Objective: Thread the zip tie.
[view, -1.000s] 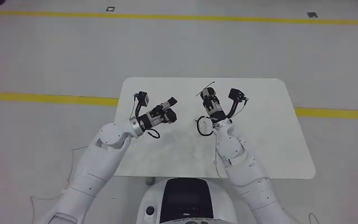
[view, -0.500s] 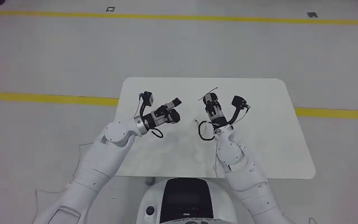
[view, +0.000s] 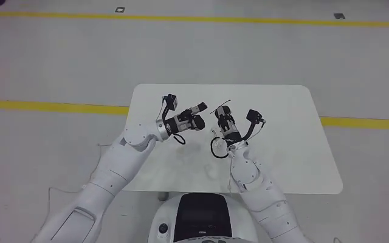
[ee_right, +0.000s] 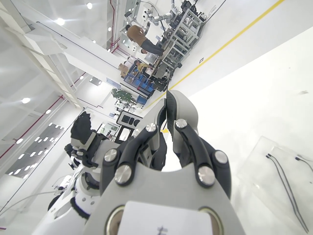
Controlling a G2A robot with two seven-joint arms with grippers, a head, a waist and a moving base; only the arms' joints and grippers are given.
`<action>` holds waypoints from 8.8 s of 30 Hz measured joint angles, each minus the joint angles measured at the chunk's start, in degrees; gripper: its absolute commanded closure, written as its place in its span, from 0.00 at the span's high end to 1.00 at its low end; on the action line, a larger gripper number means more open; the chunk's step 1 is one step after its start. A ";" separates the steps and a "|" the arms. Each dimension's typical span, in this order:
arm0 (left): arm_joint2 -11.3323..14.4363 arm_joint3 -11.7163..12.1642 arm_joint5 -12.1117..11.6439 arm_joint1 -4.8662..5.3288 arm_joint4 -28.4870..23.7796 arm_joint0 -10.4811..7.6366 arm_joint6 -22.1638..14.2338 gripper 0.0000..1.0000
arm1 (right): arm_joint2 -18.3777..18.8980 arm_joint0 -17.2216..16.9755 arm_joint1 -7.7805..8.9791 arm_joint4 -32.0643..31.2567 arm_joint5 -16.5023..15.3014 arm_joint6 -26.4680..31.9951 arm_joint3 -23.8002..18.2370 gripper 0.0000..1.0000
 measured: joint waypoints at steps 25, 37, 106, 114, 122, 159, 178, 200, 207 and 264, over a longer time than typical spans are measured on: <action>-0.39 0.18 -2.35 0.35 0.76 2.53 1.12 0.50 | -0.40 -0.82 0.02 -1.48 0.69 -1.05 -0.61 0.00; -0.18 0.84 -2.78 0.30 0.34 2.17 0.38 0.36 | -1.13 -0.83 -0.07 -1.79 1.10 -0.73 -0.37 0.00; -5.33 -0.91 -0.98 2.80 -0.80 4.59 -7.41 0.00 | 2.14 -1.84 1.08 2.53 -1.70 7.79 -2.01 1.00; -6.20 -1.21 -0.82 3.15 -0.28 4.93 -7.35 0.00 | 2.17 -1.83 1.08 2.56 -1.66 7.80 -2.01 1.00; -6.72 -1.84 2.56 3.76 -1.60 4.65 -12.92 0.00 | 3.61 -0.89 1.39 10.60 -0.65 16.99 -0.52 1.00; -5.65 10.49 4.77 7.10 -8.84 0.61 -35.65 0.00 | 11.63 8.20 5.22 41.37 -3.17 66.76 10.39 1.00; 2.19 10.82 4.22 10.30 -15.27 -0.89 -34.06 0.00 | 10.54 11.37 5.90 47.18 -0.81 73.35 16.26 1.00; 0.83 9.59 1.54 11.22 -14.49 0.34 -35.65 0.00 | 7.63 11.41 6.53 50.64 -1.73 76.41 16.27 0.73; 0.83 9.59 1.54 11.22 -14.49 0.34 -35.65 0.00 | 6.60 12.28 6.80 52.78 -2.44 77.77 17.98 0.35; 0.83 9.59 1.54 11.22 -14.49 0.34 -35.65 0.00 | 0.06 16.09 9.43 55.55 -4.93 81.16 22.12 0.13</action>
